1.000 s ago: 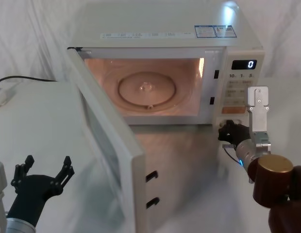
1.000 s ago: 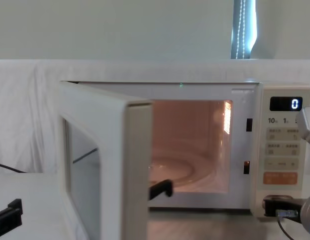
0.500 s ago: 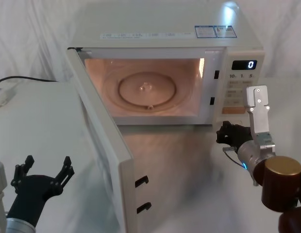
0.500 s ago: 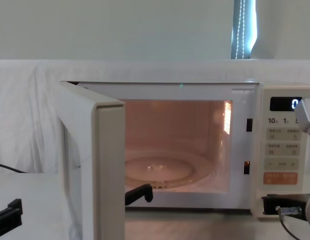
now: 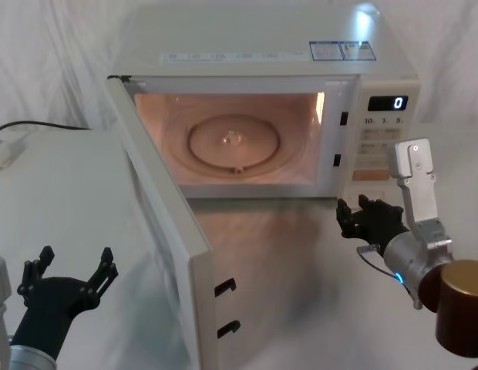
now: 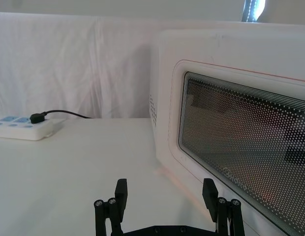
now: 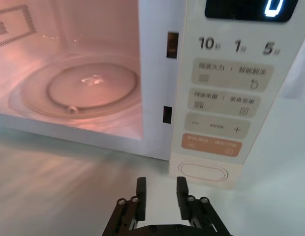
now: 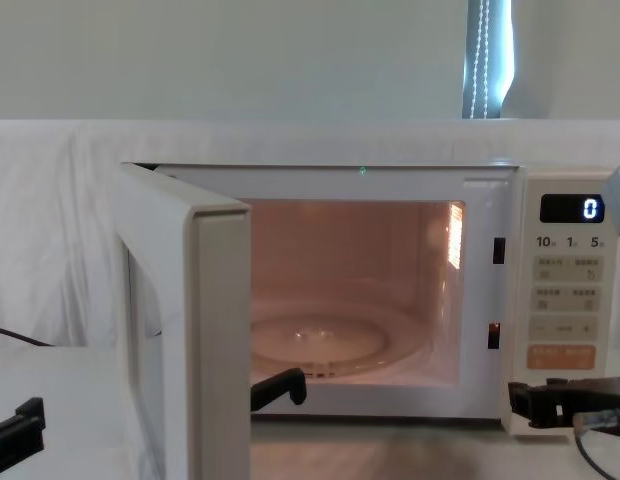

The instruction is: Press the button to open the microwave door with one hand; close the microwave door with the other hand.

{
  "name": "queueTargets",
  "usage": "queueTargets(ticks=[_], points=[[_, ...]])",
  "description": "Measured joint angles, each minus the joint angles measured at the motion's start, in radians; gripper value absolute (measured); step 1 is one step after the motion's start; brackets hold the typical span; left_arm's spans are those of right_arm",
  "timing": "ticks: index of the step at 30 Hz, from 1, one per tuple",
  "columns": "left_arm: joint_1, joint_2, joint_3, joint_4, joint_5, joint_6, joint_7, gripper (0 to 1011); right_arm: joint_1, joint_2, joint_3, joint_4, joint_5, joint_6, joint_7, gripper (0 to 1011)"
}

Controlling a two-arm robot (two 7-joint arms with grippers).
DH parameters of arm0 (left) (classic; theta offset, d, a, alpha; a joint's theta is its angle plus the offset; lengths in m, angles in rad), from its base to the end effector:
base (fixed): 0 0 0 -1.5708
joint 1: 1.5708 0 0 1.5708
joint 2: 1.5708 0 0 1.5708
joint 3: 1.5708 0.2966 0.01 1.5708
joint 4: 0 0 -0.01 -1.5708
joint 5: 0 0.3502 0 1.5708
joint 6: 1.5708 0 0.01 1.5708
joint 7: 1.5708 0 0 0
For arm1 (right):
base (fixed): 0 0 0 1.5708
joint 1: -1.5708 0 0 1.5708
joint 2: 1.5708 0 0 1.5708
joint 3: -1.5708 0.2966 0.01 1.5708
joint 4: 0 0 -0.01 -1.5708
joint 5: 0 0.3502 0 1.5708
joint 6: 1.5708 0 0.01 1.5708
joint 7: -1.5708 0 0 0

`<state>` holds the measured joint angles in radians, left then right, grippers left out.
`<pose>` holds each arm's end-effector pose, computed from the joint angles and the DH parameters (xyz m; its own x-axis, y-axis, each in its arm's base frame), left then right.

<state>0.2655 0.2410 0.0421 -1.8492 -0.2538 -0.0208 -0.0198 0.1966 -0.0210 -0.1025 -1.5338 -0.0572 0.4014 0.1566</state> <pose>0.2924 0.0348 -0.2916 0.1244 0.9917 -0.0326 -0.9921 0.1239 -0.0176 0.4227 0.0443 -0.2451 0.2450 -0.9694 0.0182 0.9414 0.2333 -0.2436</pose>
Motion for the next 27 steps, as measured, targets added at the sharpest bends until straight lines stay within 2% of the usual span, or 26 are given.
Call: queueTargets(ticks=[3,4,9,10,12,13,15,18,21,23,25,27], points=[[0.0,0.0,0.0,0.0,0.0,0.0,0.0,1001,-0.02,0.009,-0.005,-0.029,0.004,0.001,0.005,447],[0.0,0.0,0.0,0.0,0.0,0.0,0.0,1001,-0.034,0.016,-0.008,-0.05,0.007,0.001,0.008,504],[0.0,0.0,0.0,0.0,0.0,0.0,0.0,1001,-0.085,0.04,-0.018,-0.112,0.015,-0.017,0.016,664],[0.0,0.0,0.0,0.0,0.0,0.0,0.0,1001,-0.092,0.044,-0.02,-0.12,0.015,-0.021,0.017,664],[0.0,0.0,0.0,0.0,0.0,0.0,0.0,1001,-0.129,0.064,-0.024,-0.162,0.017,-0.049,0.02,757],[0.0,0.0,0.0,0.0,0.0,0.0,0.0,1001,-0.129,0.064,-0.024,-0.162,0.017,-0.049,0.02,757],[0.0,0.0,0.0,0.0,0.0,0.0,0.0,1001,-0.166,0.082,-0.024,-0.199,0.017,-0.08,0.019,799],[0.0,0.0,0.0,0.0,0.0,0.0,0.0,1001,-0.191,0.09,-0.021,-0.22,0.019,-0.106,0.01,903],[0.0,0.0,0.0,0.0,0.0,0.0,0.0,1001,-0.235,0.093,0.003,-0.248,0.03,-0.157,-0.016,993],[0.0,0.0,0.0,0.0,0.0,0.0,0.0,1001,-0.243,0.093,0.009,-0.25,0.033,-0.168,-0.022,1002],[0.0,0.0,0.0,0.0,0.0,0.0,0.0,1001,-0.268,0.086,0.03,-0.254,0.045,-0.208,-0.046,1002],[0.0,0.0,0.0,0.0,0.0,0.0,0.0,1001,-0.277,0.082,0.038,-0.254,0.051,-0.226,-0.055,1002]])
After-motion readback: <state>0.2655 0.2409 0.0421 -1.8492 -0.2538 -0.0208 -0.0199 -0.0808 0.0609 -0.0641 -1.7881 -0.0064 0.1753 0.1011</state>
